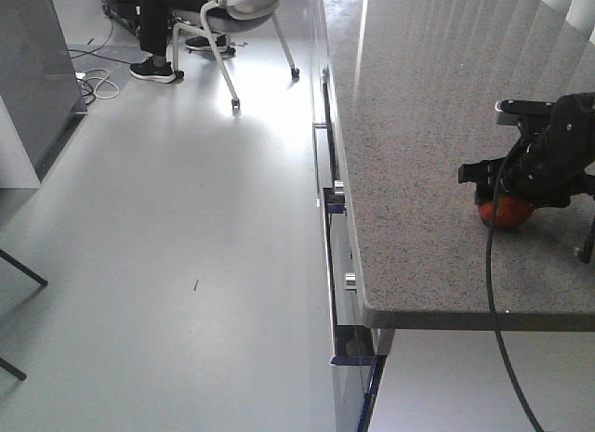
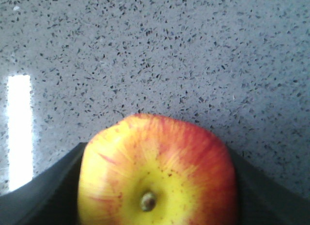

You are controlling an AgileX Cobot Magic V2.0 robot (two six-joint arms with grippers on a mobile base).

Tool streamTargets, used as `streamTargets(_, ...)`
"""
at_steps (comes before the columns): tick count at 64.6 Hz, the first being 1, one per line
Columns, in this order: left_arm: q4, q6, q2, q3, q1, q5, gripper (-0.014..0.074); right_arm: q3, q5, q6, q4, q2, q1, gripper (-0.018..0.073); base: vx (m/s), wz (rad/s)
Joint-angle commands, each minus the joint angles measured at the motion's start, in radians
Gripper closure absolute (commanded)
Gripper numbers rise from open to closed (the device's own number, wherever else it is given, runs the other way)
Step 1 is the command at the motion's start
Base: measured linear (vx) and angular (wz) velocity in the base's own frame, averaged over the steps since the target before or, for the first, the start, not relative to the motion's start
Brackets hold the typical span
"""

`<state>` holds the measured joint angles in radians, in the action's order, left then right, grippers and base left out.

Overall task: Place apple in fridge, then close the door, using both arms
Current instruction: 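Lower the open right gripper around the apple and close it, then lift the apple off the countertop with the right gripper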

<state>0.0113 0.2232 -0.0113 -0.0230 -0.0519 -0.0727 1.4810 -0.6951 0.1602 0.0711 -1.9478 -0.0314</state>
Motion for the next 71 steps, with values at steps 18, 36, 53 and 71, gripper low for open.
streamTargets(18,0.004,-0.004,-0.005,0.016,0.003,0.073,0.0603,0.140,-0.021,-0.254,-0.233,0.362,-0.005,0.0526,0.00,0.00)
streamTargets(36,0.004,-0.004,-0.005,0.016,0.003,0.073,0.0603,0.143,-0.007,-0.410,-0.417,0.588,-0.005,0.0524,0.00,0.00)
streamTargets(53,0.004,-0.004,-0.005,0.016,0.003,0.073,0.0603,0.143,-0.055,-0.410,-0.417,0.633,-0.005,0.0524,0.00,0.00)
streamTargets(71,0.004,-0.004,-0.005,0.016,0.003,0.073,0.0603,0.143,-0.054,-0.410,-0.417,0.628,-0.005,0.0524,0.00,0.00)
